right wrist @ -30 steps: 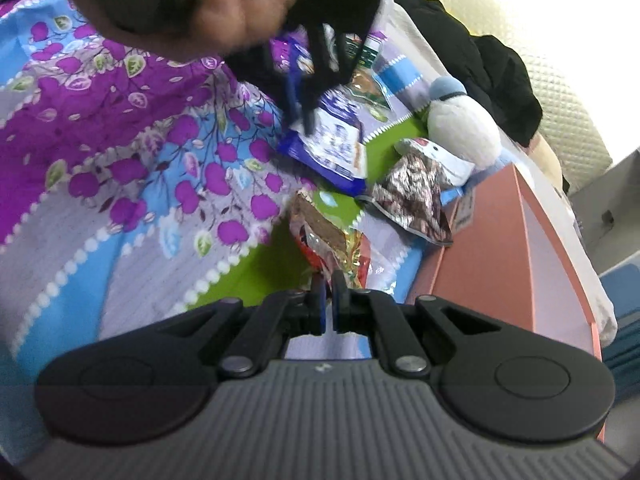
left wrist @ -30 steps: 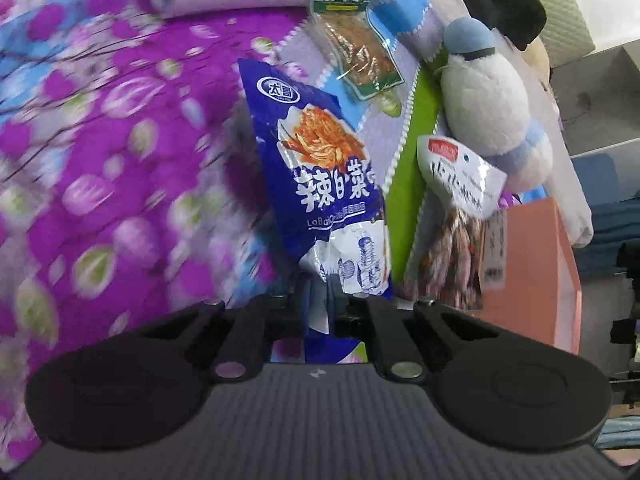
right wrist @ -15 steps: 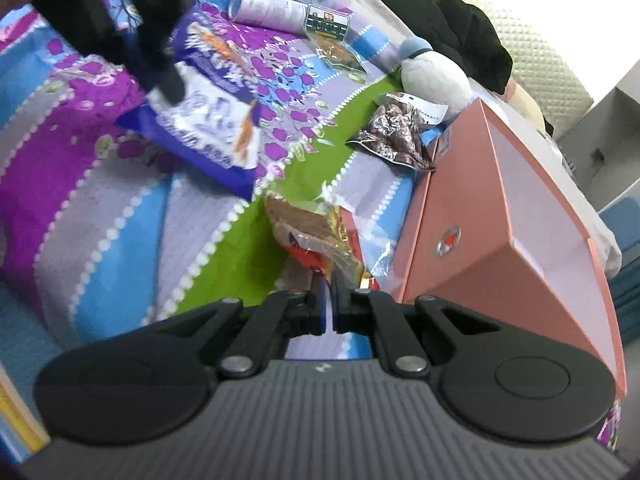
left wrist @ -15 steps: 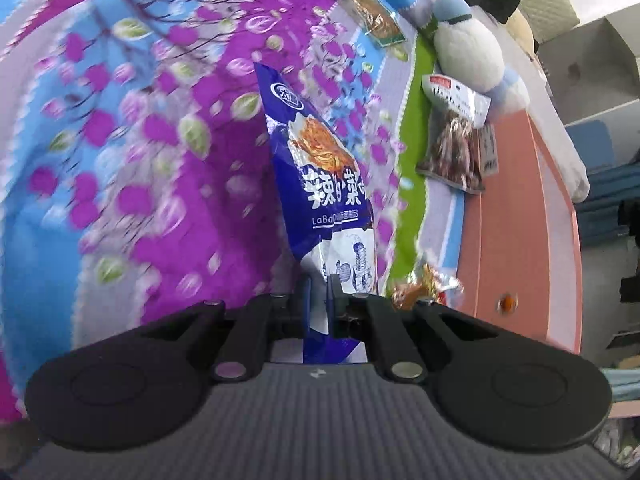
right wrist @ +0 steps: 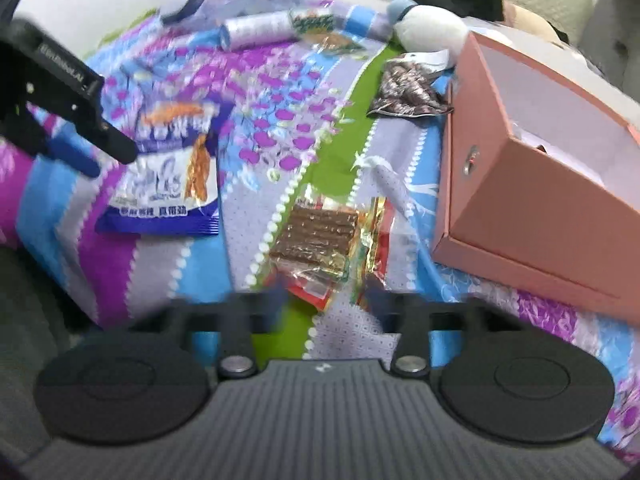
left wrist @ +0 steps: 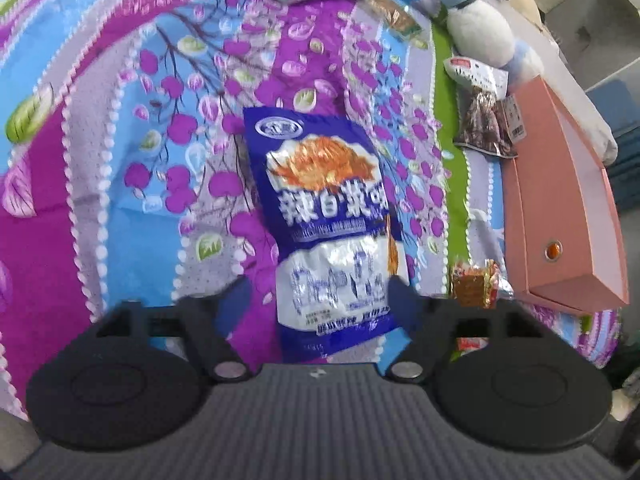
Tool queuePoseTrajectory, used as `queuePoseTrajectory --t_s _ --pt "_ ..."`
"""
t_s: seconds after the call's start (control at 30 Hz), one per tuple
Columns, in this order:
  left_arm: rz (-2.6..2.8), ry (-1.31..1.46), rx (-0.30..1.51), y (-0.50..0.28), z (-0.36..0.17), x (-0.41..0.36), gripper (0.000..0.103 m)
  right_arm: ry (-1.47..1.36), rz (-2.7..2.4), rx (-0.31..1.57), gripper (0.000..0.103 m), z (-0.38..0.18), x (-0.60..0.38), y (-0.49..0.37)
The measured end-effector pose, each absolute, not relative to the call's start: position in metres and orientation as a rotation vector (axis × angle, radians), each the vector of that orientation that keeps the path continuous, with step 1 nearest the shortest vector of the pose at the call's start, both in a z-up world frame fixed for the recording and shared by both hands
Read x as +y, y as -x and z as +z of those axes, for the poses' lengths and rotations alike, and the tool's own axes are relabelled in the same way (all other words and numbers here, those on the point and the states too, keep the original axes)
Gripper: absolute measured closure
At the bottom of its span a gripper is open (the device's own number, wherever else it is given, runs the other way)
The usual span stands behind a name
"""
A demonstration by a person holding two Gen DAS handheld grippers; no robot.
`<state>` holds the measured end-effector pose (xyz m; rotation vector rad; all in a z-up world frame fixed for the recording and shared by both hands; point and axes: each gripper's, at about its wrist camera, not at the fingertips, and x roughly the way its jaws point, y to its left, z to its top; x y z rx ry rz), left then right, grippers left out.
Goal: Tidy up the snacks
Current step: 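Grasp the blue cabbage packet with the left tool while the right tool grasps the clear sausage packet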
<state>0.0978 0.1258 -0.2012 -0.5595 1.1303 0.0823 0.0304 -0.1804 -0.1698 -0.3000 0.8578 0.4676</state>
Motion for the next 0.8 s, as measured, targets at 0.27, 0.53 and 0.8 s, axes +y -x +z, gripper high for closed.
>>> queuePoseTrajectory --t_s 0.27,0.53,0.8 --pt "0.13 0.438 1.108 -0.119 -0.201 0.101 0.008 0.115 0.481 0.874 0.021 -0.174 -0.186 -0.042" --pt "0.19 0.362 1.128 -0.147 -0.216 0.081 0.005 0.111 0.431 0.893 0.016 -0.196 -0.178 -0.055" --pt "0.229 0.375 1.199 -0.166 -0.241 0.074 0.003 0.134 0.436 0.902 0.014 -0.211 -0.171 -0.066"
